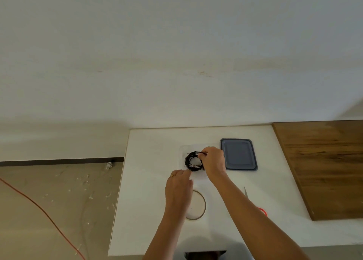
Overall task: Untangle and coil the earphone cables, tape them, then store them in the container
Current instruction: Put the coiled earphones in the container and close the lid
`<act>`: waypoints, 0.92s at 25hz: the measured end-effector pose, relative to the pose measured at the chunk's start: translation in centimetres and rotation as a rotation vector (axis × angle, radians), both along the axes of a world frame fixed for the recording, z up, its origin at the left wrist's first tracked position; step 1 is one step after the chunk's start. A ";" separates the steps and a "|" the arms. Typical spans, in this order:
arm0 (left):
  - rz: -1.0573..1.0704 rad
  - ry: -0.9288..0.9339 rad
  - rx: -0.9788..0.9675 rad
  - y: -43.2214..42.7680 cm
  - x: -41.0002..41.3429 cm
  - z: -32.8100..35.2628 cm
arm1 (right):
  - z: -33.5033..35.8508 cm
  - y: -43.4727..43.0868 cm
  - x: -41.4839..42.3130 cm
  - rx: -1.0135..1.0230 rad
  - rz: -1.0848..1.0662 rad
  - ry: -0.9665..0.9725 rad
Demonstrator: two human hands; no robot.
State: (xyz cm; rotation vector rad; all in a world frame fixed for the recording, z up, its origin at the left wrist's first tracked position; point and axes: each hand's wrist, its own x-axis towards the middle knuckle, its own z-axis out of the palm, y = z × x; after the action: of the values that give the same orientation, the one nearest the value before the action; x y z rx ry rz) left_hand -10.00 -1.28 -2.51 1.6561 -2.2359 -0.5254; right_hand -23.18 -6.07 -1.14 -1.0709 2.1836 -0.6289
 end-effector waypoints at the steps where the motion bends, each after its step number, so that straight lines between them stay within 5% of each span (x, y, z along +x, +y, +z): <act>1: 0.009 0.004 0.021 0.2 0.2 -0.5 | -0.2 -0.3 0.1 0.058 0.081 0.121; 4: 0.042 0.052 0.142 0.5 0.4 -0.8 | -0.3 -0.7 0.2 0.211 0.278 0.416; 7: 0.070 0.150 0.134 0.6 1.0 -0.4 | 0.8 -0.2 0.5 0.192 0.398 0.497; 12: 0.233 0.384 0.190 1.2 2.7 0.1 | 1.0 3.8 -2.9 -0.351 -0.048 0.325; 17: 0.243 0.384 0.404 0.5 2.5 0.1 | -2.7 5.4 -9.2 0.080 -0.484 0.216; 23: 0.225 0.375 0.456 -1.2 1.7 -0.6 | -3.7 4.4 -9.5 0.142 -0.457 0.217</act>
State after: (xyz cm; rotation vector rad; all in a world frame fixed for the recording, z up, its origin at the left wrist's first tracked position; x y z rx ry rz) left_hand -8.34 -2.46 -3.13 1.7965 -1.7174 -1.2390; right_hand -32.72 -1.65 -4.86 -0.5877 2.6482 -0.5582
